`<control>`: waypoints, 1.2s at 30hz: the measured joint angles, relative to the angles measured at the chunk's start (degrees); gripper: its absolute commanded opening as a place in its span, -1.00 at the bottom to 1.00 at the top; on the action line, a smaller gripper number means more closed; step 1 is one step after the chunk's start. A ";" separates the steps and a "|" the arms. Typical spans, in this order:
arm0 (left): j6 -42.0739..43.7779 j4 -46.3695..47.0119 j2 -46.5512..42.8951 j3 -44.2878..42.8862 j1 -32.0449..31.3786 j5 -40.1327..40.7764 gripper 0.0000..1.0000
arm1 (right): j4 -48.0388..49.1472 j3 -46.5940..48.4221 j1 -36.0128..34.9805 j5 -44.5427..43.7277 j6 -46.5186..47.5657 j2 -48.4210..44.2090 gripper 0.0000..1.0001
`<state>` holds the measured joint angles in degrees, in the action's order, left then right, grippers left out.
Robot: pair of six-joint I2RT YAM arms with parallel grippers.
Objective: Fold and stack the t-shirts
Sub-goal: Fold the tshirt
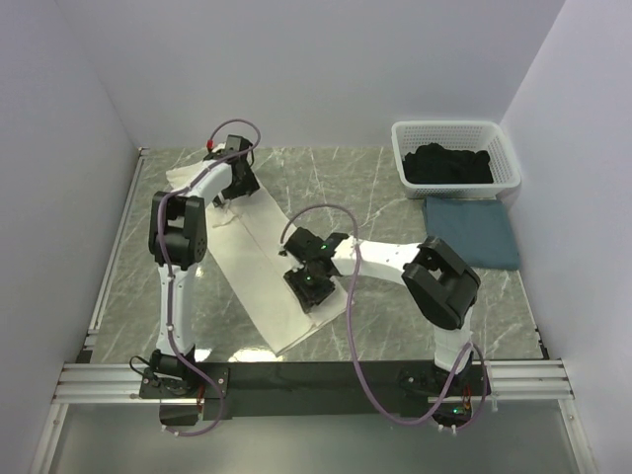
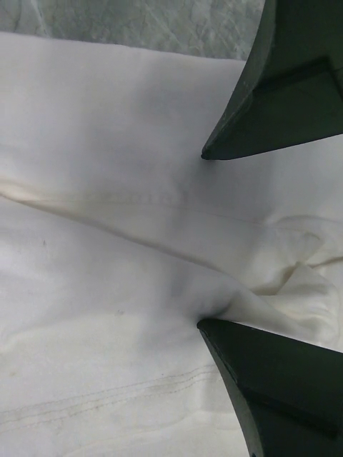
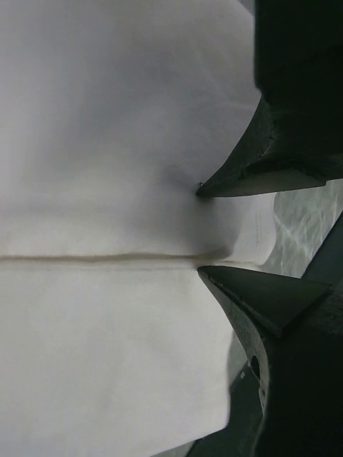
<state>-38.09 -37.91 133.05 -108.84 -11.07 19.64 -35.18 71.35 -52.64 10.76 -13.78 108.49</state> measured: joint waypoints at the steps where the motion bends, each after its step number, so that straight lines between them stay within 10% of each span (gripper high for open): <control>1: 0.63 -0.20 0.42 -0.70 -0.17 0.07 0.96 | 0.04 0.44 -0.70 0.98 0.13 0.37 0.01; 21: 3.21 3.61 0.50 -4.46 -4.55 -6.69 0.99 | -0.79 3.21 -5.99 2.10 -1.36 0.15 0.10; 36: -5.35 6.75 -53.79 33.55 -5.64 -2.51 0.97 | 4.20 -12.35 6.91 -4.90 -8.37 -23.54 0.06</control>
<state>-43.44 -31.16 79.26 -75.29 -16.71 17.12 -30.98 59.00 -45.74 5.87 -22.15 84.95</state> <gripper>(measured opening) 0.992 0.541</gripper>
